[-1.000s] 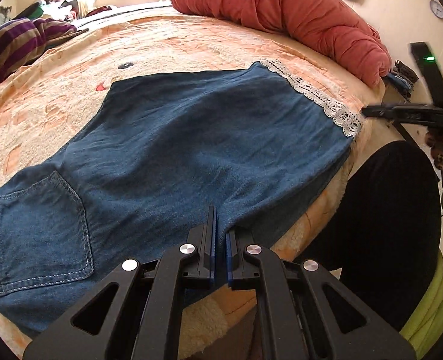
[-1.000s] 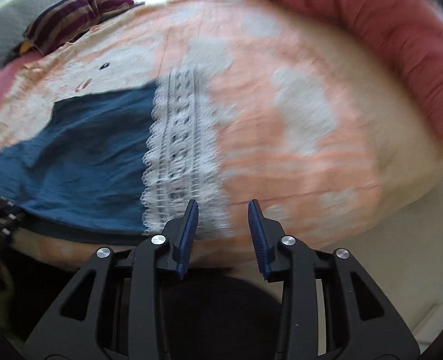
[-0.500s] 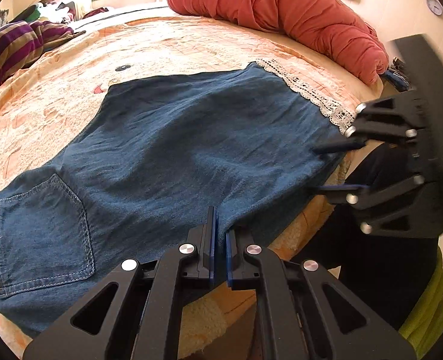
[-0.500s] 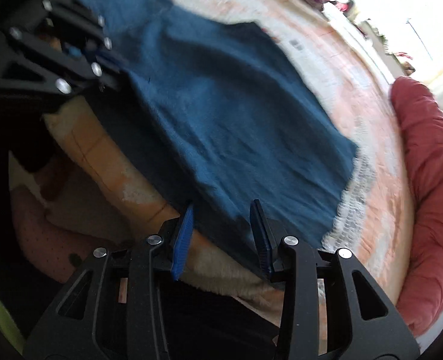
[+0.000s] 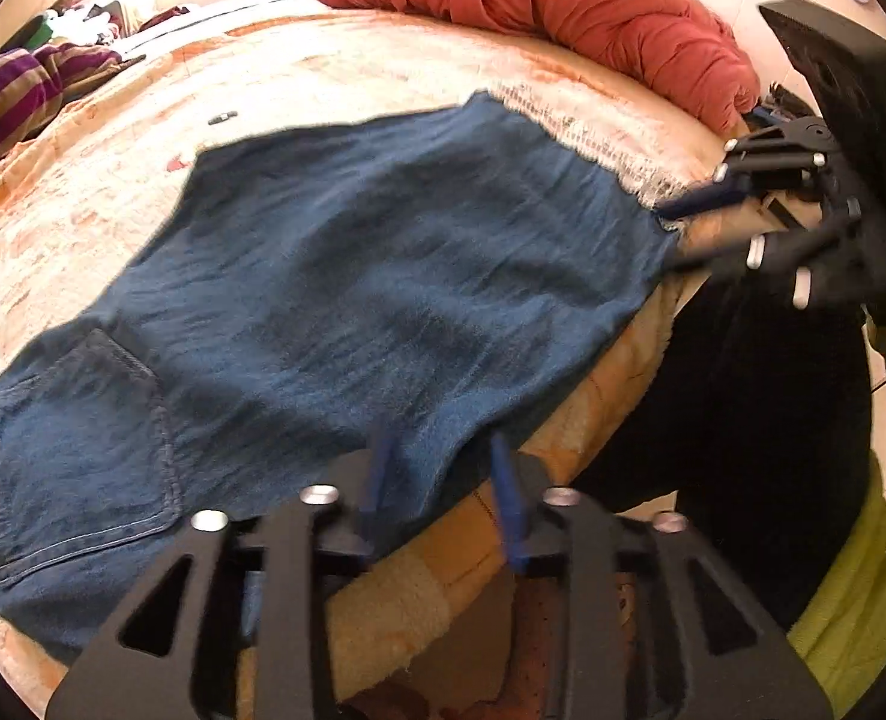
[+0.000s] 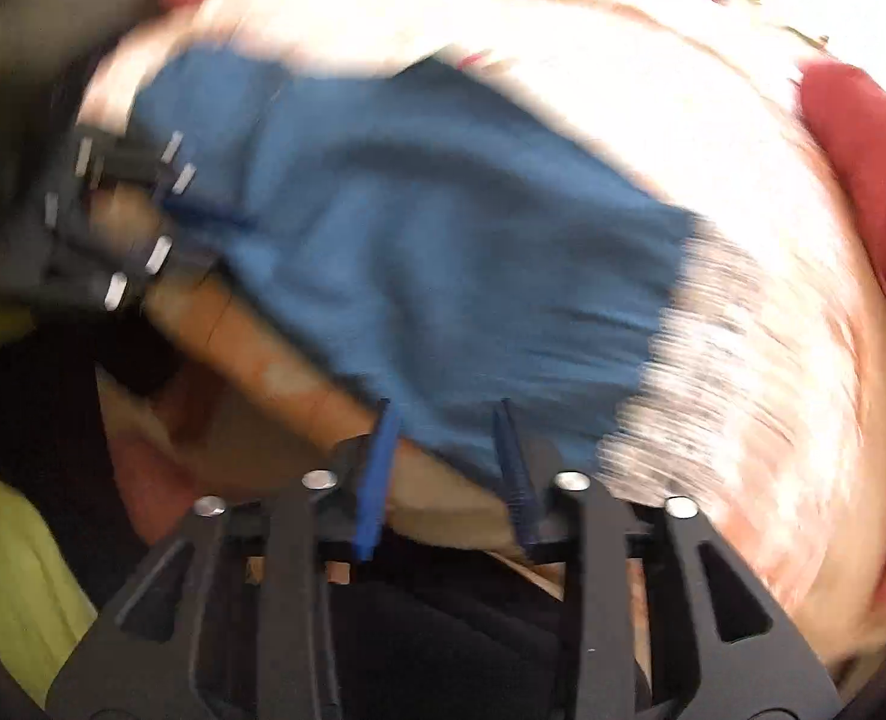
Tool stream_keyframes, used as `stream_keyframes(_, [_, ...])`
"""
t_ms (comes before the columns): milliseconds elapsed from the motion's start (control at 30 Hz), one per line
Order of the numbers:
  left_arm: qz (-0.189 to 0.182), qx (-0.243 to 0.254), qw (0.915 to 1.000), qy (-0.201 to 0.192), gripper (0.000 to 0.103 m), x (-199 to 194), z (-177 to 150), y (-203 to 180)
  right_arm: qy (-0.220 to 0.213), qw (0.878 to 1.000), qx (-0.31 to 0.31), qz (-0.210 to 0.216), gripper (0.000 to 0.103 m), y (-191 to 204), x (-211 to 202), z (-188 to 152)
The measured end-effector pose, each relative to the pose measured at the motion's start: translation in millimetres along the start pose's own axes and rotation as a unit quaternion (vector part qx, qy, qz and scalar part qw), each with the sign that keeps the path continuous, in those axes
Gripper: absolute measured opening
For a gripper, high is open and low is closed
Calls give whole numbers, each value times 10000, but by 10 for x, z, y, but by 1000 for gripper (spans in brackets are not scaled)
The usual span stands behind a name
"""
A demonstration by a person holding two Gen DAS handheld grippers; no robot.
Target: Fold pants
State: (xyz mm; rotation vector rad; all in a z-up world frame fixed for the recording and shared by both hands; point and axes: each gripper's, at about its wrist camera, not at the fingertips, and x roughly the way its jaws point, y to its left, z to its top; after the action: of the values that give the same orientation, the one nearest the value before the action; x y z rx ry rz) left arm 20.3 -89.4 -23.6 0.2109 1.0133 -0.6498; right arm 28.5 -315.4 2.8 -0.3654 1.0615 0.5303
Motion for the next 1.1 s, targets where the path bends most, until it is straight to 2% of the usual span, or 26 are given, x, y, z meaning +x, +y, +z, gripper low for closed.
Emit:
stream_keyframes(67, [-96, -89, 9996, -263, 44, -163, 8, 57, -271, 9979, 562, -151, 30, -308, -174, -79])
stream_keyframes(167, [-14, -303, 9981, -530, 44, -318, 12, 213, -332, 9880, 1470, -350, 30, -823, -268, -265])
stream_keyframes(300, [214, -790, 9958, -410, 44, -240, -16, 485, -23, 9768, 2142, -11, 29, -1208, -41, -437])
stream_keyframes(400, [524, -1068, 9929, -70, 44, -68, -54, 660, 113, 9764, 2127, 355, 3, -1185, 131, -501])
stream_keyframes(467, [531, -1113, 9924, 20, 44, -14, -66, 701, 202, 9833, 1795, 238, 2, -1016, 146, -489])
stream_keyframes(567, [573, -1054, 9928, 28, 44, -20, -51, 696, 320, 9864, 1609, 82, 2, -934, 109, -551])
stream_keyframes(600, [560, -1070, 9927, 33, 44, -8, -44, 707, 461, 9873, 1516, -115, 2, -931, 112, -589])
stream_keyframes(667, [535, -1096, 9925, 30, 44, 6, -24, 720, 645, 9871, 1428, -316, 6, -918, 170, -636])
stream_keyframes(733, [504, -1122, 9924, -21, 44, -21, -23, 736, 575, 9865, 1492, -351, 11, -928, 162, -640])
stream_keyframes(767, [480, -1151, 9922, -80, 44, -60, -19, 744, 545, 9859, 1526, -429, 15, -938, 118, -646])
stream_keyframes(800, [474, -1171, 9918, -179, 44, -129, -17, 750, 494, 9855, 1537, -527, 23, -933, 73, -657])
stream_keyframes(867, [636, -1182, 9896, -522, 57, -330, -19, 753, 259, 9855, 1485, -782, 32, -900, -90, -629])
stream_keyframes(900, [819, -1236, 9863, -723, 67, -471, -31, 773, 28, 9856, 1429, -901, 36, -851, -211, -584])
stream_keyframes(967, [1106, -1396, 9778, -1108, 68, -750, -86, 859, -323, 9868, 1281, -940, 42, -762, -351, -470])
stream_keyframes(1033, [1354, -1674, 9679, -1296, 71, -942, -173, 985, -604, 9901, 938, -849, 48, -570, -425, -297])
stream_keyframes(1067, [1582, -2001, 9575, -1346, 80, -1045, -268, 1122, -690, 9918, 744, -781, 49, -481, -421, -206])
stream_keyframes(1100, [1723, -2205, 9510, -1315, 88, -1083, -326, 1233, -784, 9933, 504, -681, 50, -349, -385, -67])
